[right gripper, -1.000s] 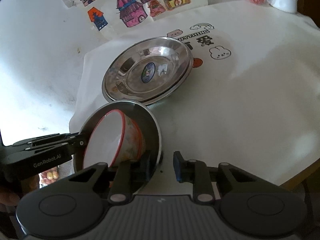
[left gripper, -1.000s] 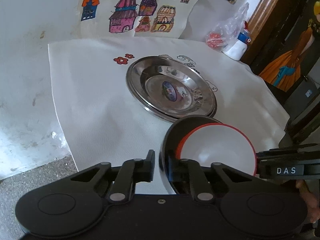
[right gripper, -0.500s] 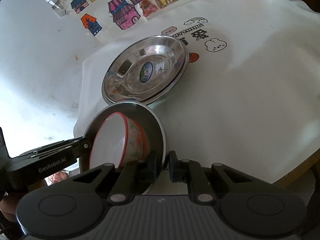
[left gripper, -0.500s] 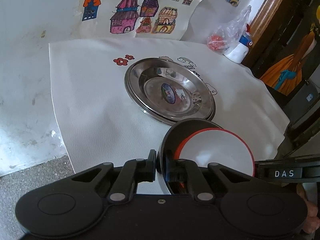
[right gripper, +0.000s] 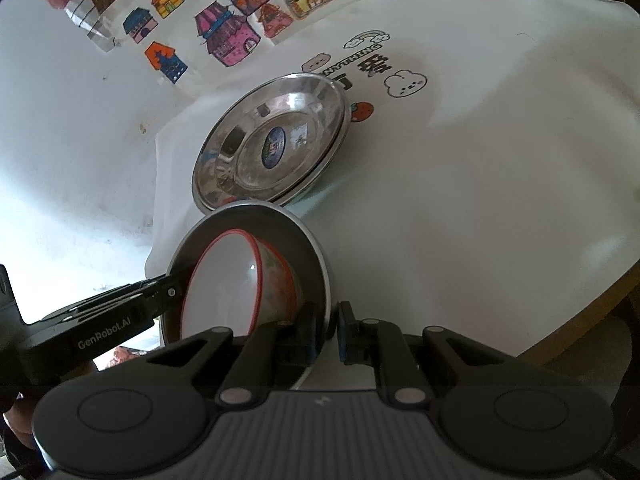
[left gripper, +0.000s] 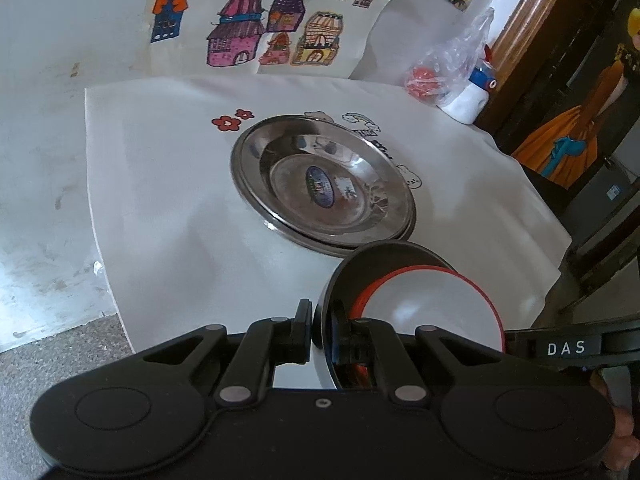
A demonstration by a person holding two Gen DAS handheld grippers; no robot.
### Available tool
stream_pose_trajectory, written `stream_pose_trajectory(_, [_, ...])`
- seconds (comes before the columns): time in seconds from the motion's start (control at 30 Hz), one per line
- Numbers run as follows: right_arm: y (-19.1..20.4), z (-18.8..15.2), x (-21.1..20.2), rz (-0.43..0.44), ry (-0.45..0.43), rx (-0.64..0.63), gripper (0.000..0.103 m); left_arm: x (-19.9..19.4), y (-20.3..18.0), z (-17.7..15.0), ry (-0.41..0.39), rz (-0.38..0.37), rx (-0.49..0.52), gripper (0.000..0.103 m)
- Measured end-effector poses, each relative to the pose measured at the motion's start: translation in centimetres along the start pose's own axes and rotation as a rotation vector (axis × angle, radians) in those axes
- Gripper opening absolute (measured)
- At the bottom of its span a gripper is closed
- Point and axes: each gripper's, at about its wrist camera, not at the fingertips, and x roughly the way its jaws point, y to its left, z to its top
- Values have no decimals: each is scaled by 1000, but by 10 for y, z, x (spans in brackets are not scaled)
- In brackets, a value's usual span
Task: Organize plates and bowls
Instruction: 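Lift the steel bowl with both tools and carry it toward the steel plates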
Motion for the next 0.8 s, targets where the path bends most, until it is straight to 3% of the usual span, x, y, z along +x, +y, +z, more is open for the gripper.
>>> stream_pose_trajectory(0.8, [0,22,-23,-1,-94,13,13,-2,-16,24,-69,-40,18,8])
